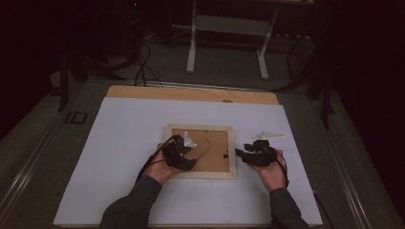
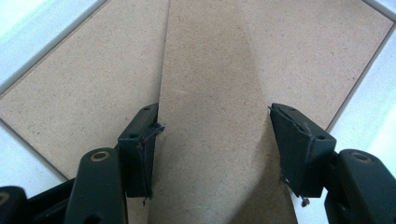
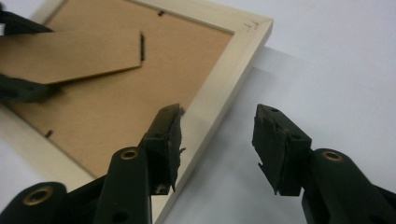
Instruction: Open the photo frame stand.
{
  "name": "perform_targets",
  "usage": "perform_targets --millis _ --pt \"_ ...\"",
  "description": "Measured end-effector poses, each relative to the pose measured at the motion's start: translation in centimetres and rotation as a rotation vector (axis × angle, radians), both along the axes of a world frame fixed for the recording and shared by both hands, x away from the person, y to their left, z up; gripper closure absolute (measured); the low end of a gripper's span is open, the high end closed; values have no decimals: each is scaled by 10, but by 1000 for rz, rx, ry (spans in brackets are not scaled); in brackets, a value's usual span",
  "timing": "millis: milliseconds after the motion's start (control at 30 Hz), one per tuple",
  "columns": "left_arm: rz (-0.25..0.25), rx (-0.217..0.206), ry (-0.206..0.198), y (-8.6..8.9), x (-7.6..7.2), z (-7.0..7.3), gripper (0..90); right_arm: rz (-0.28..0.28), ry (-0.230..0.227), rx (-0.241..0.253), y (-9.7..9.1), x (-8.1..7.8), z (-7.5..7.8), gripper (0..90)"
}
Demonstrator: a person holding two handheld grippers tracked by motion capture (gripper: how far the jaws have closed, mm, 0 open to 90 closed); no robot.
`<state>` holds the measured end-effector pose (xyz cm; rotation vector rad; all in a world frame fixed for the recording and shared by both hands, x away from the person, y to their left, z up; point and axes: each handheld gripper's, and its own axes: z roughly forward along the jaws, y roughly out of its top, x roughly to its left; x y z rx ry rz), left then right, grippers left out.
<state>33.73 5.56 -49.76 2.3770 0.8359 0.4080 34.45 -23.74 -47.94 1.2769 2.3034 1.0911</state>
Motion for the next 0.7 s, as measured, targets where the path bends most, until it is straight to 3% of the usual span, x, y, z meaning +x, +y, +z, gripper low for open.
perform_targets --millis 200,367,700 --pt "-1 2 -29 0 -4 -1 385 -3 52 29 1 14 -6 522" --pt "-4 3 -59 0 -8 -1 385 4 81 26 5 23 -10 531" --pt "1 22 -154 -3 -23 1 385 37 142 84 11 39 -8 550"
